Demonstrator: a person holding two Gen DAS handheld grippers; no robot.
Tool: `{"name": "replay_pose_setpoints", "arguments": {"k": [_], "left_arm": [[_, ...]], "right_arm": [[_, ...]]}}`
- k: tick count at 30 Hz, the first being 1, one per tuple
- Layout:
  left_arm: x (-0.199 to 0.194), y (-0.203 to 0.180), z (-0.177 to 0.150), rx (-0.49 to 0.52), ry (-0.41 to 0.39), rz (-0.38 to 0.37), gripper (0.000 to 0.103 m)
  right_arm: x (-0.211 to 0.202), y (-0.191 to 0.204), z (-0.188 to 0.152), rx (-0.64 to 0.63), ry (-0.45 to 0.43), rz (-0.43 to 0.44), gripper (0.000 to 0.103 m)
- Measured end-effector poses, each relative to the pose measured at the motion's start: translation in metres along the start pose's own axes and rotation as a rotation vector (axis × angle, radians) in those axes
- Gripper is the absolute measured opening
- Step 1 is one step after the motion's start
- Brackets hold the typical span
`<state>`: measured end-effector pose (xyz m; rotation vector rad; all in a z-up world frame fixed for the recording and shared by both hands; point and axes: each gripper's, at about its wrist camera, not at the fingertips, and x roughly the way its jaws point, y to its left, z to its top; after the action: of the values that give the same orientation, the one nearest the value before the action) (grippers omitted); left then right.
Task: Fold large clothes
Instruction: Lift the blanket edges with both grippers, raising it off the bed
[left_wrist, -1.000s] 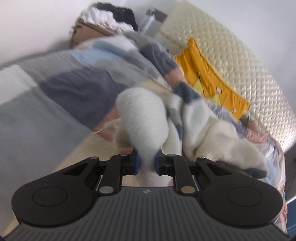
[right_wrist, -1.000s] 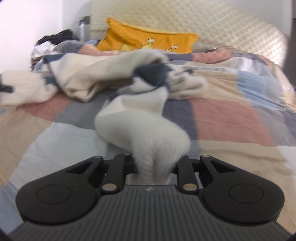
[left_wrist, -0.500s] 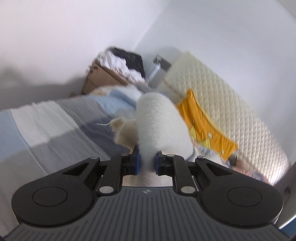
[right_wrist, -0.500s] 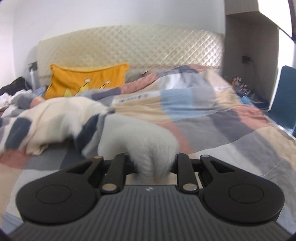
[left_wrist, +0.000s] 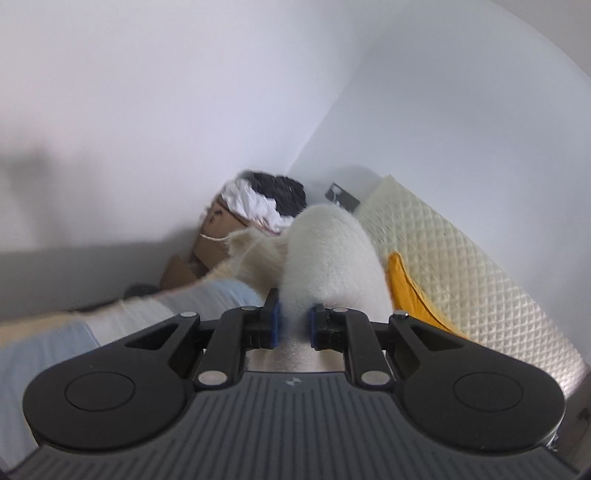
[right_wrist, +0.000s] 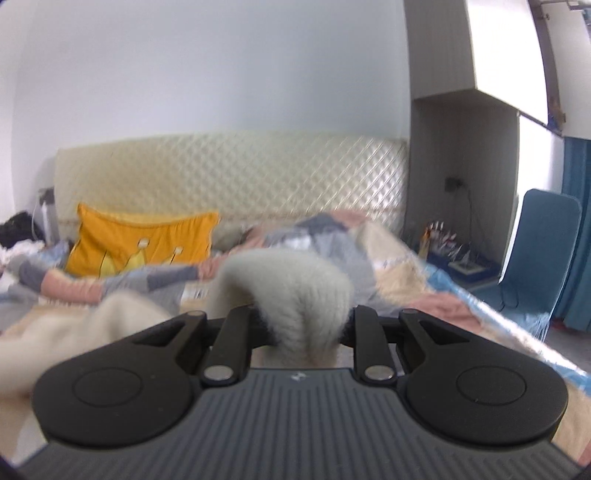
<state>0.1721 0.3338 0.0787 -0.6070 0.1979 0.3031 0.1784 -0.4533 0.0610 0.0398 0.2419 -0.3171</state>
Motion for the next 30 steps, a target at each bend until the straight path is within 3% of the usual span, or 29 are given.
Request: {"name": "replay_pose_setpoints", "arguments": {"k": [7, 11, 15, 20, 25, 30], "left_arm": [[-0.008, -0.009, 0.077, 0.002, -0.065, 0.005, 0.017], [0.006, -0.018, 0.115, -0.027, -0.051, -0.018, 0.017], [0.051, -0.014, 0.114, -0.025, -0.003, 0.048, 0.017], [0.122, 0.012, 0.066, -0.018, 0.083, 0.128, 0.017], [0.205, 0.052, 0.008, 0.072, 0.198, 0.291, 0.017], [0.287, 0.106, -0.042, 0.105, 0.282, 0.388, 0.017]], "right_arm": [[0.001, -0.039, 0.088, 0.003, -0.069, -0.058, 0.021], [0.008, -0.052, 0.138, 0.001, -0.098, -0.103, 0.021], [0.041, -0.049, 0.154, -0.079, -0.091, -0.197, 0.021], [0.114, -0.057, 0.106, -0.055, 0.042, -0.276, 0.021], [0.187, -0.064, 0.008, -0.047, 0.196, -0.316, 0.021], [0.245, -0.072, -0.076, -0.054, 0.322, -0.379, 0.021]]}}
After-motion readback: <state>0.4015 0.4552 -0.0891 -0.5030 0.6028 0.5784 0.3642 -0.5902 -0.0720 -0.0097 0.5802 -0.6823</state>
